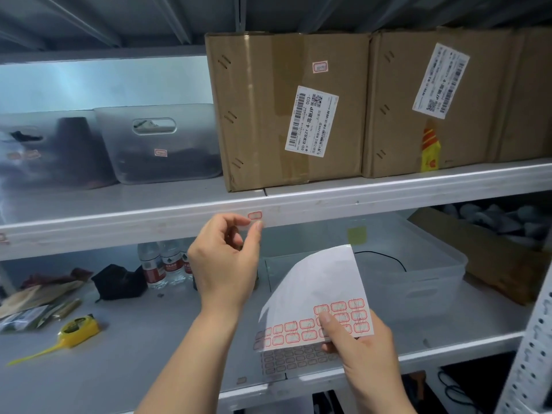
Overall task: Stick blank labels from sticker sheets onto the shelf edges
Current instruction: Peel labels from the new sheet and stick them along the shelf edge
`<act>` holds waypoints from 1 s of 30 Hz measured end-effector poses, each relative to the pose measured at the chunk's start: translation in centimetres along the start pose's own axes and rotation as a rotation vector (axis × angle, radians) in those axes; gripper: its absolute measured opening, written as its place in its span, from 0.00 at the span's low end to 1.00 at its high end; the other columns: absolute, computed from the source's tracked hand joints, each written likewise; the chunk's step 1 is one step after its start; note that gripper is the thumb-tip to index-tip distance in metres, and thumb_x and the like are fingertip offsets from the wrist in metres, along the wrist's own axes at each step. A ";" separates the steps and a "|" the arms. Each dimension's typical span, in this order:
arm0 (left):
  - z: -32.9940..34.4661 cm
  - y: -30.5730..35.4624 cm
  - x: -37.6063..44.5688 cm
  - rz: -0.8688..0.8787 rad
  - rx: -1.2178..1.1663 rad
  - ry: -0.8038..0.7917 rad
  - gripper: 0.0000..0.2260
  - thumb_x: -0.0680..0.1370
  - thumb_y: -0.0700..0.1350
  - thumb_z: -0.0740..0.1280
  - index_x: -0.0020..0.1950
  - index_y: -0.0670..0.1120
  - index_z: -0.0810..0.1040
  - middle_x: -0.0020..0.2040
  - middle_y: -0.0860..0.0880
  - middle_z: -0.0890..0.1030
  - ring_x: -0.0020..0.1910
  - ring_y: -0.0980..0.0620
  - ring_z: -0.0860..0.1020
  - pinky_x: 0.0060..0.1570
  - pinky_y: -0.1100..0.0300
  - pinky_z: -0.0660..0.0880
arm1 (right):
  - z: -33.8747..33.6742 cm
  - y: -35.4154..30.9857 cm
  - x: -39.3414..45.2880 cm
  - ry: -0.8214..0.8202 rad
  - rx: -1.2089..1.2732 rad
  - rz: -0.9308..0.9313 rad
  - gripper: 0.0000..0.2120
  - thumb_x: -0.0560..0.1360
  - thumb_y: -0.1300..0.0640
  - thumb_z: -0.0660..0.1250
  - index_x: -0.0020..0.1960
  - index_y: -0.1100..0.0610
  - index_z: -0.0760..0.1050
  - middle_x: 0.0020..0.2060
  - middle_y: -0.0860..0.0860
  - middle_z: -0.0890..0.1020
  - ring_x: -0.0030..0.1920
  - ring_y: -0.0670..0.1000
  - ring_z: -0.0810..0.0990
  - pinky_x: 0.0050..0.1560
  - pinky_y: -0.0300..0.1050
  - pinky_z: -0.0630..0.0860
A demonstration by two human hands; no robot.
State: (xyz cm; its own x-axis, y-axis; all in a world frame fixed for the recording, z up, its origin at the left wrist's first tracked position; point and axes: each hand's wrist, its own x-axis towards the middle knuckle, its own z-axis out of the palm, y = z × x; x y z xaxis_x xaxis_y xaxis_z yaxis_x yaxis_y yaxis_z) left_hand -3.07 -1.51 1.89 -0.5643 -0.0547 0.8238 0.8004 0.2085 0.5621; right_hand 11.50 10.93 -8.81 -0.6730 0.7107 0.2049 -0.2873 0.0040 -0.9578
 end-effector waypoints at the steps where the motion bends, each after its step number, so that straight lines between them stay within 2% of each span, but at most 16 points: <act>1: -0.1 0.3 -0.9 0.033 -0.014 -0.030 0.05 0.76 0.49 0.75 0.43 0.52 0.80 0.31 0.55 0.74 0.32 0.54 0.74 0.34 0.58 0.73 | -0.1 -0.3 -0.1 -0.007 0.008 -0.004 0.01 0.74 0.59 0.76 0.46 0.55 0.85 0.41 0.51 0.90 0.42 0.52 0.89 0.35 0.42 0.82; 5: 0.3 2.0 -5.2 0.107 -0.030 -0.270 0.03 0.76 0.51 0.72 0.47 0.53 0.82 0.37 0.57 0.77 0.33 0.55 0.75 0.33 0.58 0.73 | -0.3 -2.0 -0.4 -0.009 0.053 -0.020 0.05 0.73 0.57 0.76 0.47 0.48 0.87 0.42 0.52 0.90 0.42 0.51 0.89 0.36 0.40 0.81; 6: 0.4 2.4 -6.1 0.104 -0.032 -0.304 0.04 0.76 0.52 0.72 0.47 0.54 0.82 0.37 0.58 0.78 0.33 0.56 0.75 0.33 0.57 0.73 | -0.3 -2.6 -0.5 -0.012 0.076 -0.018 0.05 0.72 0.54 0.76 0.48 0.49 0.87 0.42 0.52 0.90 0.42 0.51 0.89 0.37 0.39 0.81; 8: 0.7 3.2 -7.3 0.106 -0.042 -0.335 0.04 0.75 0.52 0.72 0.48 0.54 0.83 0.40 0.58 0.80 0.37 0.56 0.75 0.36 0.55 0.75 | -0.6 -3.6 -0.7 -0.015 0.102 -0.021 0.11 0.69 0.48 0.77 0.49 0.49 0.87 0.43 0.52 0.90 0.42 0.49 0.88 0.37 0.39 0.81; 11: 1.1 4.1 -8.1 0.154 -0.070 -0.340 0.06 0.75 0.51 0.73 0.49 0.51 0.85 0.45 0.57 0.82 0.45 0.54 0.78 0.42 0.55 0.76 | -1.4 -4.5 -0.9 -0.009 0.133 -0.015 0.14 0.67 0.46 0.77 0.50 0.49 0.87 0.44 0.52 0.90 0.42 0.49 0.88 0.37 0.38 0.81; 14: 1.3 4.8 -8.4 0.185 -0.088 -0.349 0.08 0.76 0.53 0.72 0.50 0.50 0.86 0.46 0.56 0.82 0.47 0.53 0.79 0.44 0.55 0.76 | -2.0 -5.4 -1.0 -0.017 0.208 0.005 0.15 0.65 0.46 0.79 0.50 0.50 0.87 0.45 0.53 0.90 0.42 0.48 0.88 0.36 0.37 0.80; 18: 1.9 5.5 -8.3 0.178 -0.127 -0.344 0.08 0.77 0.52 0.73 0.51 0.49 0.87 0.46 0.55 0.83 0.46 0.53 0.80 0.42 0.52 0.78 | -2.2 -6.6 -0.7 -0.032 0.303 0.023 0.16 0.63 0.47 0.79 0.48 0.51 0.88 0.43 0.53 0.90 0.41 0.47 0.87 0.36 0.37 0.80; 26: 2.4 6.4 -8.6 0.107 -0.154 -0.324 0.07 0.74 0.50 0.75 0.49 0.50 0.88 0.44 0.59 0.86 0.40 0.57 0.80 0.42 0.55 0.79 | -2.8 -7.2 -0.4 -0.063 0.427 0.063 0.15 0.63 0.50 0.79 0.47 0.56 0.88 0.44 0.56 0.89 0.43 0.50 0.87 0.40 0.38 0.82; 30: 2.8 7.0 -8.5 0.084 -0.181 -0.304 0.06 0.73 0.49 0.76 0.49 0.52 0.89 0.43 0.60 0.87 0.42 0.59 0.82 0.43 0.56 0.80 | -3.3 -7.3 0.0 -0.117 0.467 0.059 0.14 0.66 0.52 0.77 0.48 0.58 0.88 0.45 0.57 0.89 0.44 0.49 0.87 0.41 0.38 0.83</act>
State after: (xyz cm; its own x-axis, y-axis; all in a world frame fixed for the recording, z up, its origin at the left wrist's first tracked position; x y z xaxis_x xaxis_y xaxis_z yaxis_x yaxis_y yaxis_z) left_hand 6.76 3.11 -1.38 -0.5074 0.2543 0.8234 0.8542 0.0224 0.5195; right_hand 15.84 13.19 -2.45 -0.7620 0.6159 0.2001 -0.5037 -0.3694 -0.7809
